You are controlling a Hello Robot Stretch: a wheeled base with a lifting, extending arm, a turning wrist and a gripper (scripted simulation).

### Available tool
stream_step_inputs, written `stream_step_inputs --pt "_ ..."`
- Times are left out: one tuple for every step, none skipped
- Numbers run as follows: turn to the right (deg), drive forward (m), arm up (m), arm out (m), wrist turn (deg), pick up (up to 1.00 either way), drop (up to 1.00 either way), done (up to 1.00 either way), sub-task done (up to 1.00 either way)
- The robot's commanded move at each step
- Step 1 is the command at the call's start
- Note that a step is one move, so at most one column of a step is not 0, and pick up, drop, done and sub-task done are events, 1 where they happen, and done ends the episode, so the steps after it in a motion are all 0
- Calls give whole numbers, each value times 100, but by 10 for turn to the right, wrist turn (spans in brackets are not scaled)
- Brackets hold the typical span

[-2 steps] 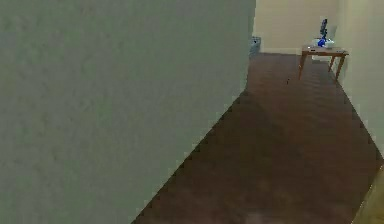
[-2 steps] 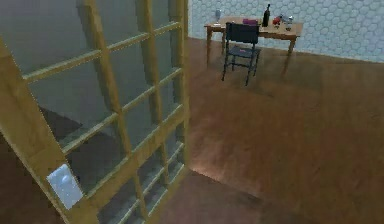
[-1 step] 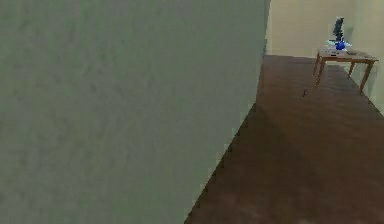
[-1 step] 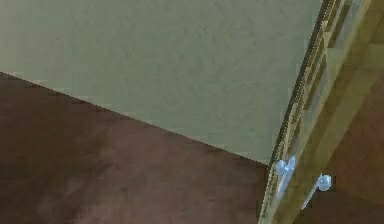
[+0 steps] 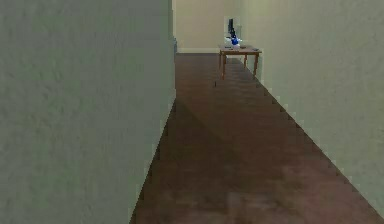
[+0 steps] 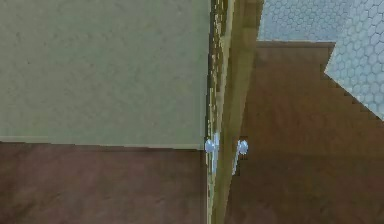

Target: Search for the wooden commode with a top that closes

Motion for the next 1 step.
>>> stream_step_inputs --pt "0 100 0 0 0 0 0 0 0"
